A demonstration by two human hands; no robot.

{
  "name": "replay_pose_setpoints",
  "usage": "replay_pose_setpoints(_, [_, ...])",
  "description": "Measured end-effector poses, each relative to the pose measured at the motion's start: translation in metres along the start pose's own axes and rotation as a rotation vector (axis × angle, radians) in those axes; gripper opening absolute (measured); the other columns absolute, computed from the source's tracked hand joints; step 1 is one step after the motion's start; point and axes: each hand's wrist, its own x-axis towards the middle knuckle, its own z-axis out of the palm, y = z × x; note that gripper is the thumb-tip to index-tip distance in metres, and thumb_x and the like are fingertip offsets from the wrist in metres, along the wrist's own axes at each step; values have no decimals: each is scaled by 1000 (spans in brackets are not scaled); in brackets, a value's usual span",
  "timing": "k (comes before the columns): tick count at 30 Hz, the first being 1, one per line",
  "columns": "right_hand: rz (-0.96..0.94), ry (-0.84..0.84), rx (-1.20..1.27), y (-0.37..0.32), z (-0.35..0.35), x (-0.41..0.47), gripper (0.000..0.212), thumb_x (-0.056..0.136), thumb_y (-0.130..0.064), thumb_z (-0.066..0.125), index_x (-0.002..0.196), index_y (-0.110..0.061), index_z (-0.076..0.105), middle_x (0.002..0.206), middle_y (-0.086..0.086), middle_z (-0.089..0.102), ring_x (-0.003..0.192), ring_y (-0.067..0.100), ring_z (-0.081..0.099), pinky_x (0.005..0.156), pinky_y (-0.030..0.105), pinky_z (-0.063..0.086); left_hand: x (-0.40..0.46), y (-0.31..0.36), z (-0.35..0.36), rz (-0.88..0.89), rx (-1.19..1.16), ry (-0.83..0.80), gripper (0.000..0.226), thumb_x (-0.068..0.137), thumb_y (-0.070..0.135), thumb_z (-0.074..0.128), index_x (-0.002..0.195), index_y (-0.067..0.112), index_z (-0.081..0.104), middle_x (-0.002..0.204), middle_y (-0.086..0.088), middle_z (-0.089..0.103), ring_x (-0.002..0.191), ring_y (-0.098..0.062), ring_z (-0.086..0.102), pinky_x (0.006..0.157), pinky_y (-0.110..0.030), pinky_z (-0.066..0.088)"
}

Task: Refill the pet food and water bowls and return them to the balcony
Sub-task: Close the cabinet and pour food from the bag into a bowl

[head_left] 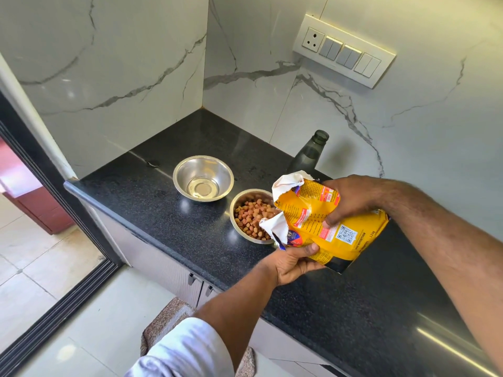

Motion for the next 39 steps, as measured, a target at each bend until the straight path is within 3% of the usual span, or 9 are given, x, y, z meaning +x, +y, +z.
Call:
replay_pose_setpoints(3, [-4,-1,-5,-1,-2,3,87,72,-55,88,145,-34,46,137,-4,65,114,22,67,94,39,54,0,3,-2,-2,-15,26,56,73,8,84,126,10,66,126,-13,73,117,-30,70,91,-47,62])
replay_pose_setpoints(7, [-4,6,-11,-1,-4,7,86,72,-55,88,144,-34,47,137,-3,65,114,23,67,95,39,54,3,6,-5,-3,-25,32,57,76,6,78,131,8,61,125,-13,73,116,-30,70,91,-48,62])
replay_pose_setpoints(16, [-16,15,-8,-2,-7,14,82,68,-60,88,138,-38,50,131,-7,67,107,20,68,94,40,56,6,7,-5,7,-19,-18,94,45,16,104,127,7,61,118,-13,76,107,-29,74,91,-49,60])
replay_pose_setpoints(29, [-15,26,20,0,-7,14,83,71,-56,88,142,-35,49,134,-4,66,110,21,68,91,36,53,2,13,-3,16,-10,-44,89,47,16,104,126,8,63,120,-13,75,111,-30,72,97,-52,55])
replay_pose_setpoints(35, [-16,39,63,12,7,10,82,72,-58,87,141,-35,50,133,-6,67,110,19,67,93,36,54,1,11,-5,-1,69,-30,97,52,19,102,137,7,57,130,-15,69,125,-33,63,102,-56,51])
replay_pose_setpoints(39, [-33,61,139,26,24,5,80,70,-60,87,138,-37,52,130,-10,68,103,14,66,91,34,54,0,7,-9,-41,125,-11,82,56,20,100,129,12,64,126,-12,72,117,-30,69,98,-50,57])
